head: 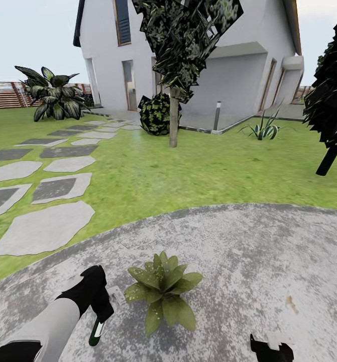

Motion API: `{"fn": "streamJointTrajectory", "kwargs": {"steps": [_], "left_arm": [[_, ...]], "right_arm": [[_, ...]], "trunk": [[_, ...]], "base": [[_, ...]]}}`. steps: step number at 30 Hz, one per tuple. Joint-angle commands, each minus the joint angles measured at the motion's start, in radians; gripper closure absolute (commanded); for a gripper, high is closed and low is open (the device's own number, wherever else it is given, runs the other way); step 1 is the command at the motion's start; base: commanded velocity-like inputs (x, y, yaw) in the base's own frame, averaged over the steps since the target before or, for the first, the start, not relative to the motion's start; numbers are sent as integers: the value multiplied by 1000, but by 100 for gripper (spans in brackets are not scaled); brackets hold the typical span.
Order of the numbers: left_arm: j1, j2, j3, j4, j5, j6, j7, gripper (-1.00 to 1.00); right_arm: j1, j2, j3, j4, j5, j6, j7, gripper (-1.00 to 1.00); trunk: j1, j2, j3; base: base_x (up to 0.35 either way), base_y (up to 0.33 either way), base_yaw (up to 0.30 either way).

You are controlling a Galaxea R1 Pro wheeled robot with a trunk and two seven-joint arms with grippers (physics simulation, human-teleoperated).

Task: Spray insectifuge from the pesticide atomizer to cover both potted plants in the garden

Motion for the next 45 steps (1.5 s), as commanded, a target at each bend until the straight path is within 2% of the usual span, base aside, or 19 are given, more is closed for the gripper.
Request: {"fn": "streamJointTrajectory", "kwargs": {"steps": [1,10,17,32,45], "left_arm": [[0,0,0,-2,-3,8,-6,100],[0,0,1,-3,-3,8,-6,100],[0,0,1,-3,-3,8,-6,100],[0,-7,1,-2,-3,8,-6,100],[-3,-8,-6,2,-5,12,-17,100]], "right_arm": [[-1,0,-5,2,11,-3,-5,-100],[-1,1,-5,2,11,-3,-5,-100],[-1,0,-5,2,11,-3,-5,-100],[-1,2,-5,2,11,-3,-5,-100],[-1,2,-5,2,11,-3,-5,-100]], "trunk": [[0,0,-1],[0,0,-1],[0,0,-1],[0,0,-1],[0,0,-1]], "base": [[0,-1,47],[14,-13,238],[121,-207,259],[-17,-261,13],[0,-18,217]]}}
